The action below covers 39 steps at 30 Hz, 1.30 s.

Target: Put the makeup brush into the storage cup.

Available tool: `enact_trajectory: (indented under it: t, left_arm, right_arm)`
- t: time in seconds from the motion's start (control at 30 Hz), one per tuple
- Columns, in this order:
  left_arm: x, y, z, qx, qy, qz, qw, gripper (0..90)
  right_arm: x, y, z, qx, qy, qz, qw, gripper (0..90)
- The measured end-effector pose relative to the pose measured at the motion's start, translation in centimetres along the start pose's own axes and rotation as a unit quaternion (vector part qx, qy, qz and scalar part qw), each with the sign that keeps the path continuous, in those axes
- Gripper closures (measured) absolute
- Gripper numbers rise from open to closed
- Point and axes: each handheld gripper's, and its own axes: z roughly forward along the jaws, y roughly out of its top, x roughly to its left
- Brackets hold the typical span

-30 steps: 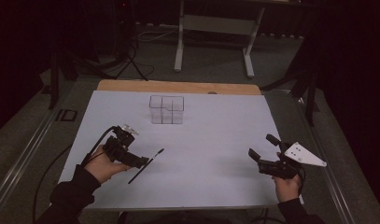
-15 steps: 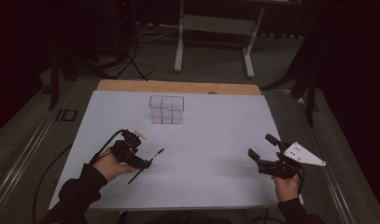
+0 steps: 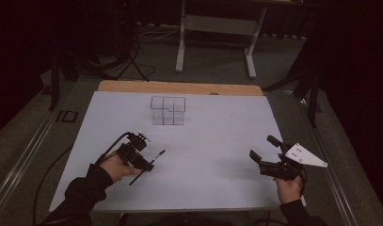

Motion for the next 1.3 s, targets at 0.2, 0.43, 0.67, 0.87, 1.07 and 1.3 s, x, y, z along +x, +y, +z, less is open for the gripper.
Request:
enact_trajectory:
  t: [0.2,0.43,0.67,0.87,1.07,1.3]
  left_arm:
    - [0.1,0.2,1.1,0.024,0.008,-0.001,0.9997,52.7]
    - [0.1,0.4,1.8,0.049,0.008,0.004,0.9988,64.7]
    - [0.3,0.5,2.2,0.058,0.004,0.003,0.9983,73.1]
    - [0.3,0.4,2.7,0.072,0.007,0.011,0.9973,75.9]
    - [0.1,0.5,2.8,0.080,0.025,0.034,0.9959,84.9]
    - [-0.2,0.3,2.5,0.065,0.040,0.046,0.9960,85.9]
  right_arm:
    - [0.0,0.0,0.0,0.000,0.000,0.000,1.0000,10.8]
    - [0.0,0.0,0.0,0.001,0.000,-0.001,1.0000,10.8]
    - [0.0,0.0,0.0,0.002,0.000,-0.001,1.0000,10.9]
    - [0.0,0.0,0.0,0.002,-0.001,-0.002,1.0000,10.9]
    - [0.0,0.0,0.1,0.003,-0.001,-0.002,1.0000,10.9]
    - [-0.1,0.0,0.1,0.003,-0.002,-0.001,1.0000,10.9]
